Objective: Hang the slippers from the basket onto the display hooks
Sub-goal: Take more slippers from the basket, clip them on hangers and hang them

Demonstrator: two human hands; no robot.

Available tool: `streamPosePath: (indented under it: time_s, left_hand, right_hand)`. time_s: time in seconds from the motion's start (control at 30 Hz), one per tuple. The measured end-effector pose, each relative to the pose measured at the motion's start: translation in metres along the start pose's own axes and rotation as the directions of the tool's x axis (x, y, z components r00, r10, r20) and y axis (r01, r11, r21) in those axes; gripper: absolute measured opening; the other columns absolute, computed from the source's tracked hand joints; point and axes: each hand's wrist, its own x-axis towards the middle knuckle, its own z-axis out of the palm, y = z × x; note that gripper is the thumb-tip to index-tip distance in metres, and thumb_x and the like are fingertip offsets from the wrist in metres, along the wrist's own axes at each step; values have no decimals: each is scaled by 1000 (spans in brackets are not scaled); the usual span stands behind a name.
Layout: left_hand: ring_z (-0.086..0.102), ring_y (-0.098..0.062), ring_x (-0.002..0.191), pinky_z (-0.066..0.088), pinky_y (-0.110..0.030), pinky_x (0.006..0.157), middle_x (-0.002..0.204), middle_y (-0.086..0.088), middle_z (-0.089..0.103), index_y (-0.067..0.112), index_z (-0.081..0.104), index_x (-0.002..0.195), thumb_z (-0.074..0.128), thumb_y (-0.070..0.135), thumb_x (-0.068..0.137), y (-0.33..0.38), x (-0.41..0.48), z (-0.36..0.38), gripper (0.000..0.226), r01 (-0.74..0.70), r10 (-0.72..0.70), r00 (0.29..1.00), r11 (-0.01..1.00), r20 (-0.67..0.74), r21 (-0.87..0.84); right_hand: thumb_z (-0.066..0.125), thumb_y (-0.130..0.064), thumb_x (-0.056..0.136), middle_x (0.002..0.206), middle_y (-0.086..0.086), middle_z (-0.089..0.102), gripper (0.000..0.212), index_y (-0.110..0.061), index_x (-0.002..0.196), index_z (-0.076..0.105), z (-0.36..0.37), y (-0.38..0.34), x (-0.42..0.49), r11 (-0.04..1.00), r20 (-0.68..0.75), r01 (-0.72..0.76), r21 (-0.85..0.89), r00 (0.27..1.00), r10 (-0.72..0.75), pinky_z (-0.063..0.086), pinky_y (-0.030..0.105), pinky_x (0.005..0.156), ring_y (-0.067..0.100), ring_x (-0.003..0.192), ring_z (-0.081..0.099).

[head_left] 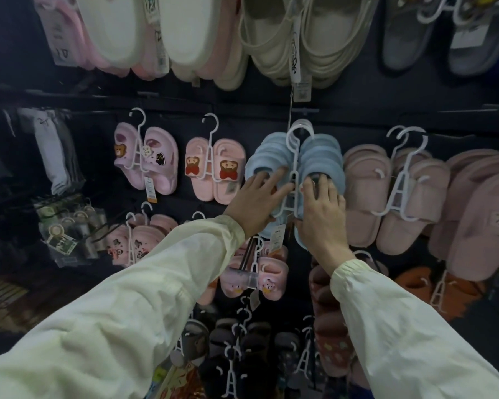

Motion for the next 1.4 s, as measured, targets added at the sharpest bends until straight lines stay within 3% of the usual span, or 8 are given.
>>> streamPosePath:
  time_s: [0.2, 0.4, 0.6, 0.67, 0.8, 0.93, 1.07, 1.4]
  left_hand:
    - [46, -39, 123, 38, -51, 105, 156, -14, 34, 17, 45, 140, 91, 23, 60, 4, 6, 12, 92, 16, -16, 1000, 1000, 20, -18]
    - [41, -46, 132, 33, -56, 109, 160, -14, 30, 15, 45, 143, 83, 36, 71, 12, -1, 10, 84, 31, -30, 999, 999, -37, 21]
    - [30, -46, 140, 30, -56, 112, 165, -11, 15, 14, 31, 151, 40, 17, 94, 20, -7, 9, 57, 88, -84, 994, 993, -64, 79]
    - [27, -46, 142, 30, -57, 113, 165, -11, 15, 13, 28, 153, 10, 11, 89, 23, -8, 4, 66, 112, -111, 993, 992, -29, 64]
    - [16, -46, 147, 22, -57, 116, 166, -11, 12, 9, 22, 155, -4, 10, 84, 27, -10, -5, 76, 131, -131, 991, 991, 4, 31]
    - [3, -46, 150, 23, -57, 117, 167, -10, 0, 10, 20, 154, 26, 7, 91, 27, -13, -3, 63, 89, -88, 996, 996, 25, -10]
    - [-1, -46, 150, 26, -56, 115, 167, -6, -4, 13, 13, 156, 70, 25, 86, 26, -26, 5, 91, 78, -79, 995, 997, 63, 19]
    - [20, -42, 147, 33, -56, 110, 166, -5, 10, 17, 20, 158, 55, 50, 95, 14, -78, 11, 79, 107, -103, 987, 994, 125, -22]
  right_hand:
    - [84, -17, 74, 147, 29, 38, 83, -4, 142, 39, 10, 1, -1, 999, -7, -18, 49, 1000, 18, 48, 56, 99, 43, 137, 40]
    - [70, -16, 85, 149, 24, 27, 83, 2, 151, 24, 6, -2, -7, 999, -22, -28, -38, 999, 27, 45, 51, 105, 41, 139, 29]
    - [50, -12, 94, 159, 25, 12, 74, 0, 154, 8, 6, -2, -11, 995, 50, 42, -96, 998, -37, 25, 50, 118, 41, 147, 17]
    - [54, -13, 91, 160, 24, 9, 79, -1, 154, 9, 3, -1, -13, 993, 67, 69, -94, 996, -63, 23, 49, 119, 40, 149, 13]
    - [69, -17, 83, 161, 21, 12, 89, -3, 154, 17, -7, -1, -20, 996, 88, 80, -46, 993, -75, 33, 50, 115, 41, 148, 17]
    - [72, -19, 84, 164, 14, 12, 94, -6, 157, 15, -16, -1, -30, 999, 126, 40, 7, 991, -40, 34, 49, 114, 39, 149, 15]
    - [65, -18, 90, 166, 12, -3, 93, -8, 158, 2, -18, 0, -39, 997, 141, 30, 75, 989, -40, 18, 46, 122, 32, 153, 1]
    - [66, -19, 88, 166, 12, 7, 88, -10, 158, 13, -17, -13, -70, 986, 97, 80, 146, 991, -94, 23, 50, 120, 29, 152, 11]
